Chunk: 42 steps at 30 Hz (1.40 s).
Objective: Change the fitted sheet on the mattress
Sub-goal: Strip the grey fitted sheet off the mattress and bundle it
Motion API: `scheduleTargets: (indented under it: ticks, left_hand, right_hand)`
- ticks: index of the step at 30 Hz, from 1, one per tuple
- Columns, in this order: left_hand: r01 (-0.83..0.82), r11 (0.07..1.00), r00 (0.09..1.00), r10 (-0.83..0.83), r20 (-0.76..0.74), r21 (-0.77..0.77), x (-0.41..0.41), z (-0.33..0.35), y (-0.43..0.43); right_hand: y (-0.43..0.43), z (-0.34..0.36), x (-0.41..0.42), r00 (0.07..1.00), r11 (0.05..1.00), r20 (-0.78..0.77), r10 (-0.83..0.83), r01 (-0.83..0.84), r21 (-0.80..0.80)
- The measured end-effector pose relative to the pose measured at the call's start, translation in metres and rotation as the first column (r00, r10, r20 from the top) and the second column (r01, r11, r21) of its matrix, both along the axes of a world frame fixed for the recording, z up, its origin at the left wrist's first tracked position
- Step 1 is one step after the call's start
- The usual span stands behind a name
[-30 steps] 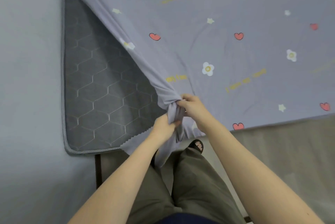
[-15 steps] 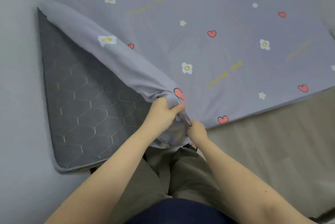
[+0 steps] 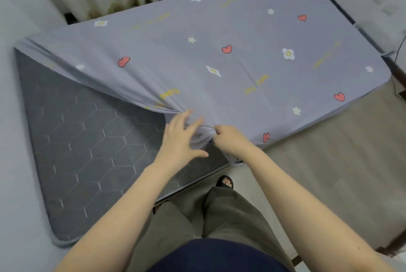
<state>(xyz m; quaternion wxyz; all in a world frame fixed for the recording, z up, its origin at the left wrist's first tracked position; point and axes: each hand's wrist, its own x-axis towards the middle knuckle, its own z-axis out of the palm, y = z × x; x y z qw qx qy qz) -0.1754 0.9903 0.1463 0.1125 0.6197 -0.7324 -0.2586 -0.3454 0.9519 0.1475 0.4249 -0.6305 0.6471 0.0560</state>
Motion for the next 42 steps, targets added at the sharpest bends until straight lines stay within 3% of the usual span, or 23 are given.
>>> scheduleTargets:
  ticks: [2, 5, 8, 12, 19, 25, 28, 30, 32, 33, 35, 37, 39, 42]
  left_hand:
    - [0.149, 0.988, 0.975, -0.153, 0.159, 0.038, -0.019, -0.007, -0.008]
    - [0.047, 0.998, 0.992, -0.042, 0.121, -0.042, -0.034, -0.005, -0.026]
    - [-0.024, 0.999, 0.996, 0.027, 0.083, -0.034, -0.049, 0.002, -0.045]
    - [-0.077, 0.997, 0.996, 0.076, -0.054, -0.025, -0.074, 0.005, -0.055]
    - [-0.222, 0.974, 0.974, 0.221, -0.045, -0.032, -0.089, 0.007, -0.079]
    - [-0.183, 0.975, 0.983, 0.185, -0.005, 0.122, -0.105, -0.009, -0.075]
    - [-0.083, 0.979, 0.982, 0.112, -0.155, 0.187, -0.109, -0.012, -0.075]
    - [0.124, 0.973, 0.971, -0.078, -0.226, 0.196, -0.116, -0.007, -0.077]
    - [0.306, 0.942, 0.951, -0.296, -0.091, 0.140, -0.131, -0.007, -0.084]
    - [0.348, 0.933, 0.938, -0.346, -0.032, 0.097, -0.140, -0.006, -0.086]
    - [0.323, 0.946, 0.946, -0.323, 0.018, -0.029, -0.156, -0.001, -0.094]
    - [0.263, 0.956, 0.963, -0.254, 0.085, -0.126, -0.166, 0.003, -0.102]
    - [0.224, 0.969, 0.973, -0.218, 0.071, -0.100, -0.172, 0.004, -0.110]
    - [0.444, 0.895, 0.896, -0.442, -0.044, 0.047, -0.183, 0.008, -0.113]
  right_hand:
    - [0.003, -0.001, -0.003, 0.964, 0.987, 0.209, -0.162, 0.157, 0.045]
    - [0.009, -0.013, -0.022, 0.897, 0.964, 0.356, -0.264, 0.241, 0.109]
    - [0.017, -0.042, -0.042, 0.964, 0.987, 0.215, -0.158, 0.146, 0.073]
    - [0.023, -0.078, -0.063, 0.982, 0.977, 0.045, -0.186, 0.180, 0.110]
    - [0.025, -0.101, -0.130, 0.981, 0.990, 0.140, -0.138, 0.138, 0.008]
    - [0.007, -0.082, -0.187, 0.993, 0.993, 0.004, -0.118, 0.118, -0.022]
    - [-0.018, -0.051, -0.183, 0.992, 0.997, -0.105, -0.064, 0.069, 0.043]
    - [-0.031, -0.023, -0.176, 0.990, 0.997, -0.128, -0.062, 0.055, -0.058]
    - [-0.036, -0.007, -0.169, 0.993, 0.995, -0.112, -0.044, 0.033, -0.098]
    - [-0.036, -0.001, -0.168, 0.991, 0.989, -0.049, -0.128, 0.123, -0.086]
    - [-0.031, 0.001, -0.172, 0.898, 0.915, 0.175, -0.404, 0.398, 0.075]
    - [-0.020, 0.003, -0.176, 0.891, 0.916, 0.212, -0.401, 0.384, 0.118]
    - [-0.010, -0.003, -0.180, 0.912, 0.929, 0.177, -0.369, 0.357, 0.095]
    - [-0.009, -0.005, -0.180, 0.817, 0.866, 0.290, -0.498, 0.485, 0.120]
